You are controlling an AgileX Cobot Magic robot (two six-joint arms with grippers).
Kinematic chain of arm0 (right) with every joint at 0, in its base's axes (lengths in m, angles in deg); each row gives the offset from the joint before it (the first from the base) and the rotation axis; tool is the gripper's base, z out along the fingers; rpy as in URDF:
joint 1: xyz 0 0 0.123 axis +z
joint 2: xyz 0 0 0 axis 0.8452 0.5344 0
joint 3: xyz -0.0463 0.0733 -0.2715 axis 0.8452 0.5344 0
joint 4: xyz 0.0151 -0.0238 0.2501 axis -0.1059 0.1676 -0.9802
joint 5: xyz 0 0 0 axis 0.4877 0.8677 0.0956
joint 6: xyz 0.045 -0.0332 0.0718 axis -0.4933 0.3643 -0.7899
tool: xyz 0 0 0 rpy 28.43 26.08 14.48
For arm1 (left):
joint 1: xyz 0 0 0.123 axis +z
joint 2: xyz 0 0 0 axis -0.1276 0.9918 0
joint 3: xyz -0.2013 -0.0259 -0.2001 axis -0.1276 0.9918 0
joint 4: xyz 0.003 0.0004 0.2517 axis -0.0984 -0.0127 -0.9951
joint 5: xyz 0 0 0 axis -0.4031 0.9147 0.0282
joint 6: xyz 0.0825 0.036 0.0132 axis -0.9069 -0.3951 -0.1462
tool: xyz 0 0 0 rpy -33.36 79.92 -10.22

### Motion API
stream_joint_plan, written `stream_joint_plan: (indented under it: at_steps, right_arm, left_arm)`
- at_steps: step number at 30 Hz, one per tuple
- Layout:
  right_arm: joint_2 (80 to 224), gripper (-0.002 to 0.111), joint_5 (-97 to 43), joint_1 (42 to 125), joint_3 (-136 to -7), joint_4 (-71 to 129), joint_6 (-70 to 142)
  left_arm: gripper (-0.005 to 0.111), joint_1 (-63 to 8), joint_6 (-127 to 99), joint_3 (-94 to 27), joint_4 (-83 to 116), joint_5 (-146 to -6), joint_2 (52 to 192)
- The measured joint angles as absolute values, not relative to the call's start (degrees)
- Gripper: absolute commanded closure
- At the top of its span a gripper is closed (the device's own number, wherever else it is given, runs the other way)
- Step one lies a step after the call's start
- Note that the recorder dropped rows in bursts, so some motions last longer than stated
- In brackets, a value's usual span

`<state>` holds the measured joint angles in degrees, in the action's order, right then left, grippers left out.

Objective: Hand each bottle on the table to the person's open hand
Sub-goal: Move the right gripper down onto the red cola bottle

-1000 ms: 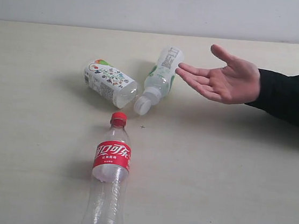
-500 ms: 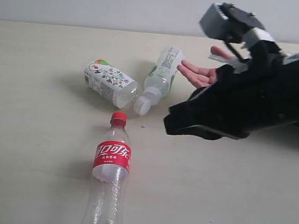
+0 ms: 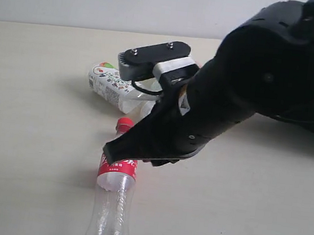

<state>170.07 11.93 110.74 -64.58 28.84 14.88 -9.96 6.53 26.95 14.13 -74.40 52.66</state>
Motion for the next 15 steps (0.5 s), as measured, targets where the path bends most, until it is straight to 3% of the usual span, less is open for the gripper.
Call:
stream_joint_plan:
  at_steps: [1, 3, 15]
  right_arm:
    - [170.80, 0.027, 12.32, 111.01, -65.16, 28.84, 14.39]
    - [173.18, 0.011, 13.12, 111.92, -67.00, 28.18, 13.46]
    - [187.48, 0.009, 10.28, 112.08, -74.33, 18.39, 19.57]
  left_arm:
    - [0.107, -9.96, 6.53, 26.95, 14.13, -74.40, 52.66]
    - [0.107, -9.96, 6.53, 26.95, 14.13, -74.40, 52.66]
    - [0.107, -9.96, 6.53, 26.95, 14.13, -74.40, 52.66]
